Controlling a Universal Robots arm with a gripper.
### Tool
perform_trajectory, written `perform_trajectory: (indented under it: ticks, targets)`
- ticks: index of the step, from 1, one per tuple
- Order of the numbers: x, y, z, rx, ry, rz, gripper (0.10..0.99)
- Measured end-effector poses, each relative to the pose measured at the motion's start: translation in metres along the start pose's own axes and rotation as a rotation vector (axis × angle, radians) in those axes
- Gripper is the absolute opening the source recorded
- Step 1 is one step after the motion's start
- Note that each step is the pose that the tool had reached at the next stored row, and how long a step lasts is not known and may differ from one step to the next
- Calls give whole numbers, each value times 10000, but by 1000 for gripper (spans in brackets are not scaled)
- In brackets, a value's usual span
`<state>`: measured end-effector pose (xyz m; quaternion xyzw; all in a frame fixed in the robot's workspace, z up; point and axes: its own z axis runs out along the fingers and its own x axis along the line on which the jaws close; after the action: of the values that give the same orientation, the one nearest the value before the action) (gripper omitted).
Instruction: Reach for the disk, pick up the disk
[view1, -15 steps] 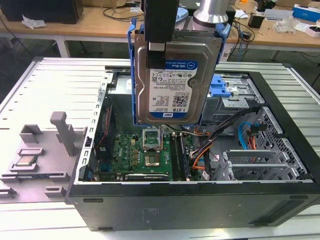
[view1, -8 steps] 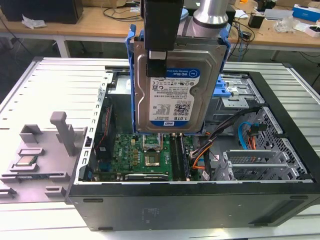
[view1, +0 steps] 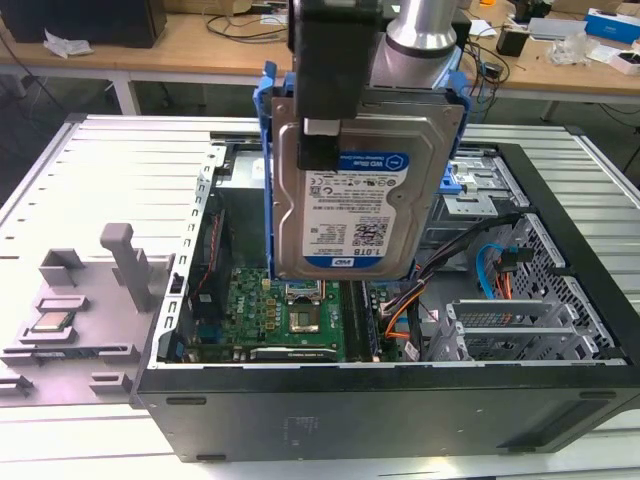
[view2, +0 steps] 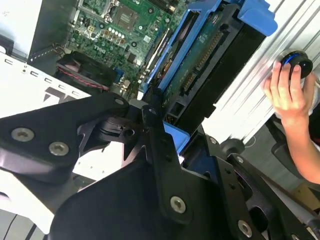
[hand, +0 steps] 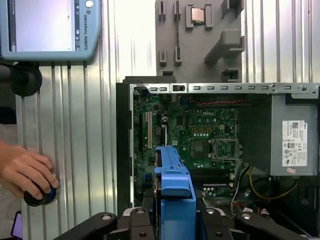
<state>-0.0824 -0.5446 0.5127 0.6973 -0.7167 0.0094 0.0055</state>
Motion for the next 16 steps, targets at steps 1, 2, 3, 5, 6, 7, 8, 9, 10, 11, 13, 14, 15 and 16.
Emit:
perform_trajectory:
  ticks: [1, 2, 3, 5, 6, 7, 8, 9, 10, 11, 13, 14, 15, 16]
  targets:
    - [0, -23, 1, 0, -1, -1, 369]
    - [-1, -43, 1, -1, -1, -1, 369]
    - [-2, -73, 2, -2, -1, -1, 369]
    - [-3, -123, 2, -5, -1, 0, 369]
    - [-4, -143, 2, -6, -1, 0, 369]
    - [-5, -185, 2, -7, 0, -1, 369]
    - [-6, -220, 3, -9, -1, -1, 369]
    - [-7, -270, 3, -13, 0, 0, 369]
    - [-8, -308, 3, -16, 0, 0, 369]
    - [-9, -330, 3, -18, 0, 0, 369]
    - [-10, -386, 3, -23, 0, -1, 369]
    - [-11, -417, 4, -25, 0, -1, 369]
    - [-13, -474, 4, -31, 1, -1, 369]
    - [-13, -517, 5, -33, 0, -1, 369]
